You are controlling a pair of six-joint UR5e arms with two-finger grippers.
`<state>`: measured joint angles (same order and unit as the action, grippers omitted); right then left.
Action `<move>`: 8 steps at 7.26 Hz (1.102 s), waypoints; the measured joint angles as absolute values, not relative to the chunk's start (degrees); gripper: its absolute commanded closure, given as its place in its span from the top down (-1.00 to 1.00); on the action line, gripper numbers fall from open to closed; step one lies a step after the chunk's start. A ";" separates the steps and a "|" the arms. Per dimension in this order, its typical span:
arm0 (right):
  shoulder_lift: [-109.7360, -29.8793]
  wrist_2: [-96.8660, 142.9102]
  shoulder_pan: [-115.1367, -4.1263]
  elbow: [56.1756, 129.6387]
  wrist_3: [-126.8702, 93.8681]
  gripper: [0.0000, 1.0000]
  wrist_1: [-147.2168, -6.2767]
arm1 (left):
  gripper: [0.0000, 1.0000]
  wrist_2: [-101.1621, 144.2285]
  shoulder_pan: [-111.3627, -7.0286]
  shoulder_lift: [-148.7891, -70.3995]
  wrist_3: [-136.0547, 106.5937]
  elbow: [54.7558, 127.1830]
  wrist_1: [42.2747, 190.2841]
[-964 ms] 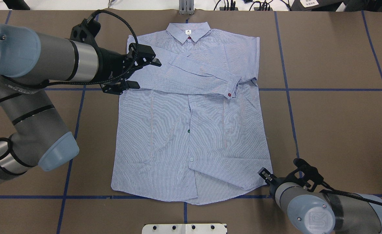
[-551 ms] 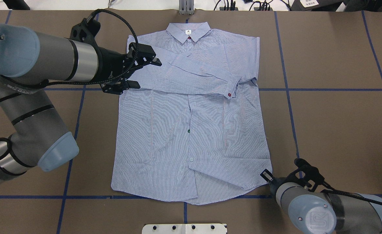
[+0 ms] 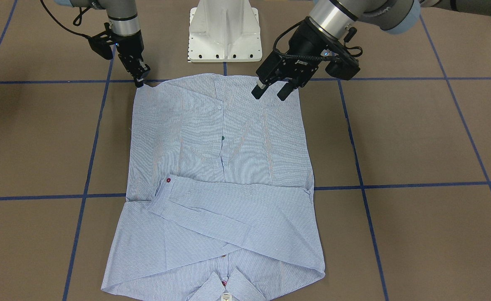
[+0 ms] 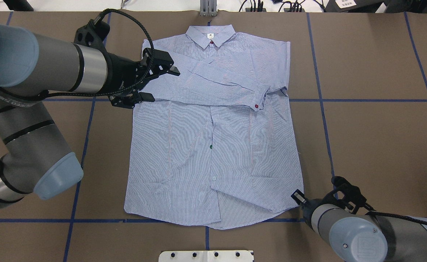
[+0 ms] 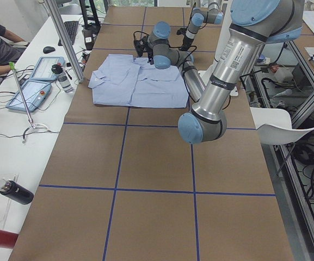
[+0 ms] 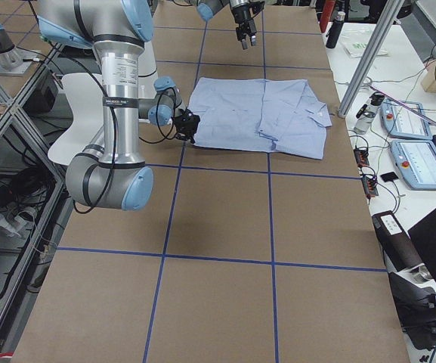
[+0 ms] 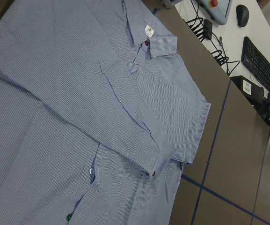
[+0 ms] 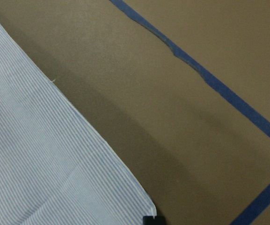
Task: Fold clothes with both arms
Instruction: 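Lower the left gripper to the hem corner nearest it and grasp both hem corners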
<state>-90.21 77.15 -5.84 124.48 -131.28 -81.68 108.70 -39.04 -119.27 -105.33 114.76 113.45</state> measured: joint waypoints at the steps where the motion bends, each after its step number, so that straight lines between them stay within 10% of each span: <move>1: -90.60 77.60 -5.87 125.28 -131.20 -1.00 -81.74 | 0.99 104.17 -34.57 -118.20 -105.31 118.47 107.01; 4: -90.79 80.27 -6.32 126.30 -130.95 -1.00 -81.86 | 0.98 94.80 -22.29 -104.51 -105.35 127.85 100.47; 8: -90.94 82.18 -7.08 126.32 -130.77 -1.00 -81.90 | 0.77 93.51 -18.57 -94.47 -105.77 121.74 110.80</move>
